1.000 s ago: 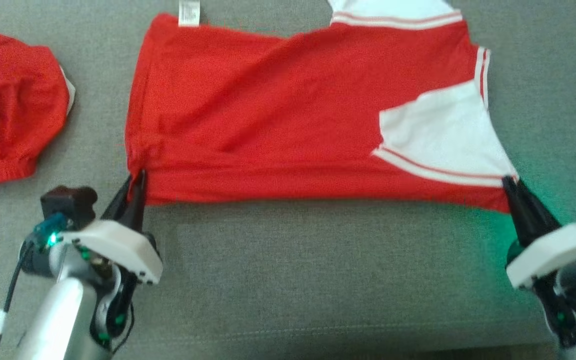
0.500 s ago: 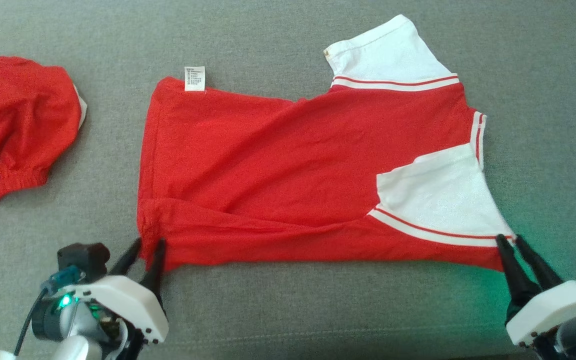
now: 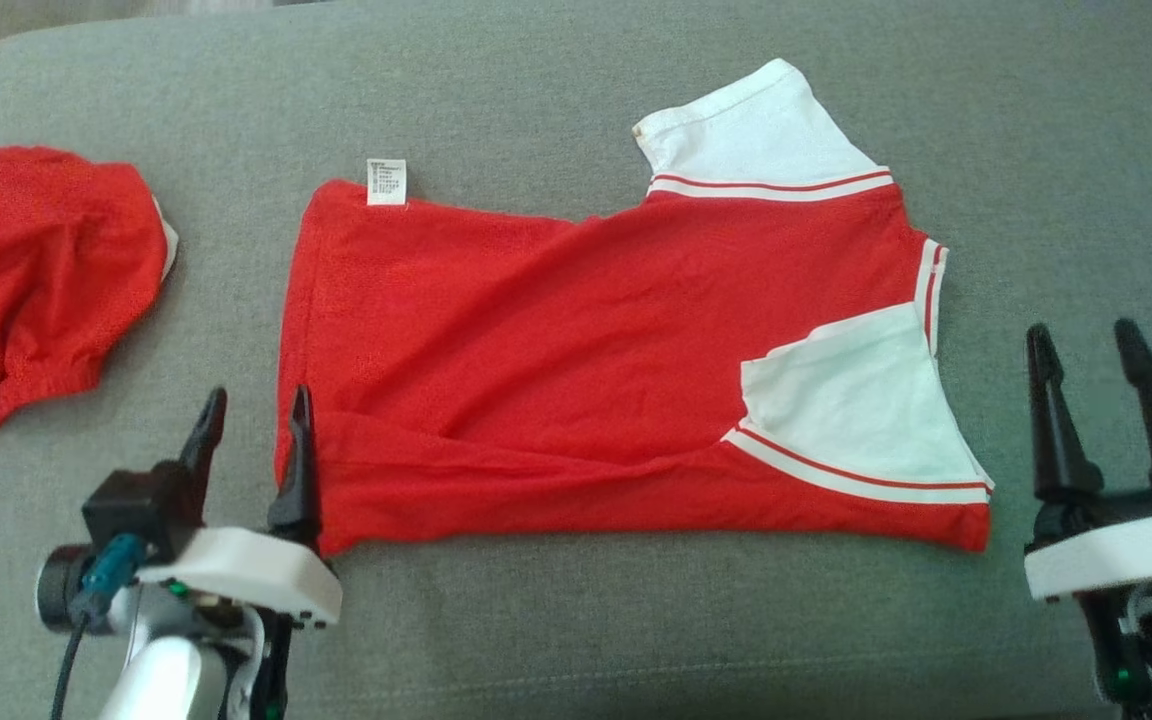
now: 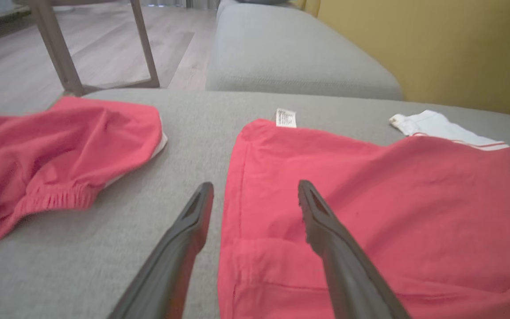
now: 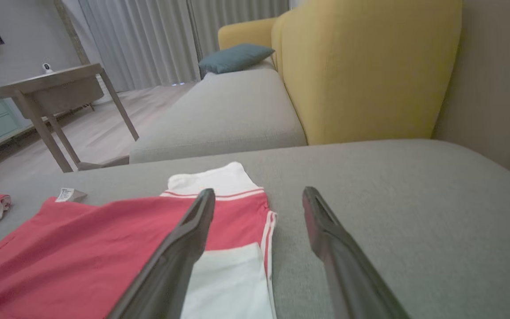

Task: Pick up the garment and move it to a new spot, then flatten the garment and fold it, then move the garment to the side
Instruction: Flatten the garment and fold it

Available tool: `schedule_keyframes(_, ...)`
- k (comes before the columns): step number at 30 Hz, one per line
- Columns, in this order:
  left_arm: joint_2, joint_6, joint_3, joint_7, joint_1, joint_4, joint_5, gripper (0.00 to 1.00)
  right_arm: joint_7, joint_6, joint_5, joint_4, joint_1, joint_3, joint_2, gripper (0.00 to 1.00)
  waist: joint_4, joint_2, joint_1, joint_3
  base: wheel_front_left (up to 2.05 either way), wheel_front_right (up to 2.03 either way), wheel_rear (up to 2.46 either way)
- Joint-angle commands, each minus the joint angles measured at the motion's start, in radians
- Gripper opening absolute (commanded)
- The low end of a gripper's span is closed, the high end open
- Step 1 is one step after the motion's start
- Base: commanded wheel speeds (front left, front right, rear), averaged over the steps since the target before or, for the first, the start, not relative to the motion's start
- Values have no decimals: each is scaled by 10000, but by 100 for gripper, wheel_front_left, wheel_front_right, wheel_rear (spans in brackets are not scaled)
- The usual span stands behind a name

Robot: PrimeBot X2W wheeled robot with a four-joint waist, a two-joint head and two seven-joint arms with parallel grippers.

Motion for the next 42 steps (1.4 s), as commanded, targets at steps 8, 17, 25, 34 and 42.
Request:
schedule_keyframes(8, 223, 231, 265, -159, -772, -704, 444, 100, -14, 73, -300, -863, -464, 467, -106, 100, -40, -1, 0, -1, 0, 0, 0)
schedule_keyframes(17, 153, -356, 14, 71, -2177, 17, 203, 100, 140, 73, -240, -1028, -587, 436, 3, 100, 50, -1, 0, 639, 0, 0, 0)
schedule_keyframes(25, -52, -1542, -47, 875, -4947, 3030, -631, 100, 138, 73, -152, -1076, -1030, 625, 4, 100, -189, -1, 0, 1706, 0, 0, 0)
schedule_keyframes(34, 65, -2241, 306, 2103, -7783, 6269, -1401, 100, -9, 73, -25, -881, -1362, 787, -20, 100, -485, -1, 0, 2361, 0, 0, 0)
schedule_keyframes(42, 165, -2433, 225, 3472, -8682, 8006, -1711, 50, -152, 73, 59, -641, -1483, 918, 15, 100, -557, -1, 0, 2542, 0, 0, 0)
